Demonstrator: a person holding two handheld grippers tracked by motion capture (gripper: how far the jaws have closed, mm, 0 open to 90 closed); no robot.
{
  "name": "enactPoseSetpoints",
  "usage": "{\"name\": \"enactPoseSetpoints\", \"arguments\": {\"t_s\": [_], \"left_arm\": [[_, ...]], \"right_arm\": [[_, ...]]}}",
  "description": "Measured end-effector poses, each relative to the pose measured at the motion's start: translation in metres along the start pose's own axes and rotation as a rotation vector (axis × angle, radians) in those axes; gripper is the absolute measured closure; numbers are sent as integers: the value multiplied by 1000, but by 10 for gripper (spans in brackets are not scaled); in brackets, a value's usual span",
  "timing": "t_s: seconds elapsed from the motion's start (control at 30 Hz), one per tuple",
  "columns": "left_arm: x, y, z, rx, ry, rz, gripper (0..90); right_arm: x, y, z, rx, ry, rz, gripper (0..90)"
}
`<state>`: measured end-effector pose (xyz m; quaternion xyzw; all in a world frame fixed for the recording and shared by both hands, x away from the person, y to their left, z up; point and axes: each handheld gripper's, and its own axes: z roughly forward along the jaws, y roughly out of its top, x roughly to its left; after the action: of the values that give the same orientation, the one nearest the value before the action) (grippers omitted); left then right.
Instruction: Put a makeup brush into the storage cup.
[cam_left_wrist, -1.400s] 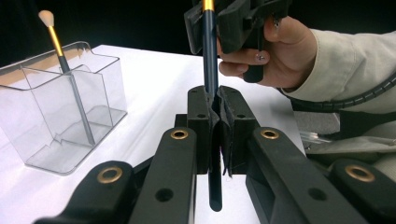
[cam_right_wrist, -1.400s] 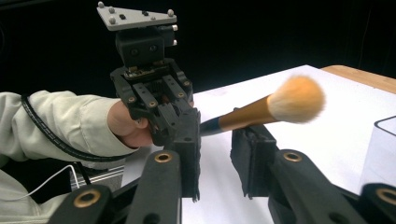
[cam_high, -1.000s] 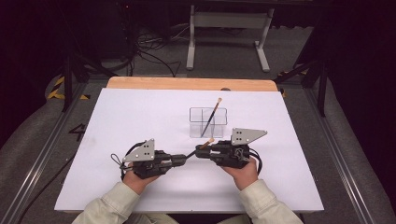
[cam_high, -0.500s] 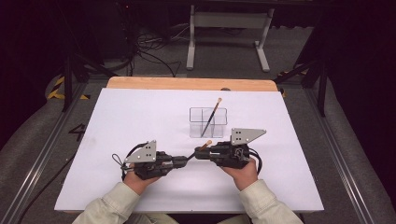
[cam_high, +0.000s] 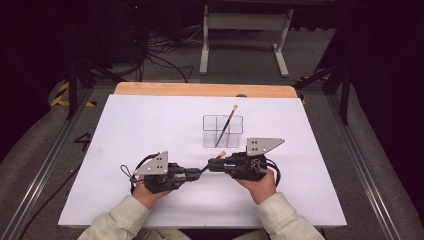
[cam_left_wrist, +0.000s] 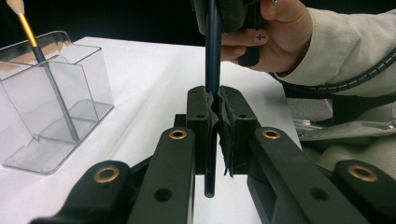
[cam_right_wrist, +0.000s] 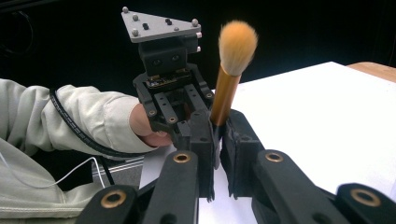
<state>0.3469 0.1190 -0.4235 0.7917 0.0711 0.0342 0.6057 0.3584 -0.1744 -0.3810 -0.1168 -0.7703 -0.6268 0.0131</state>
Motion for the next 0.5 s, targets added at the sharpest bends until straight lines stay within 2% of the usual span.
{"name": "enactPoseSetpoints", "arguments": {"t_s": [0.03,0.1,0.17,0.3,0.4,0.5], "left_arm": [[0,0,0,-2,-3,4,817],[0,1,0,-13,5,-12,710],[1,1,-1,-19,2,-20,676],[1,2,-4,-27,16,-23,515],[3,2,-7,-35,45,-29,402],[6,0,-9,-49,66,-54,308]], "right_arm": [[0,0,0,3,1,0,831],[1,2,0,15,-9,-5,831],[1,3,0,27,-19,-10,831],[0,7,-4,36,-40,-12,832],[-1,15,-8,47,-62,-20,832],[-1,24,-13,57,-91,-32,832]]}}
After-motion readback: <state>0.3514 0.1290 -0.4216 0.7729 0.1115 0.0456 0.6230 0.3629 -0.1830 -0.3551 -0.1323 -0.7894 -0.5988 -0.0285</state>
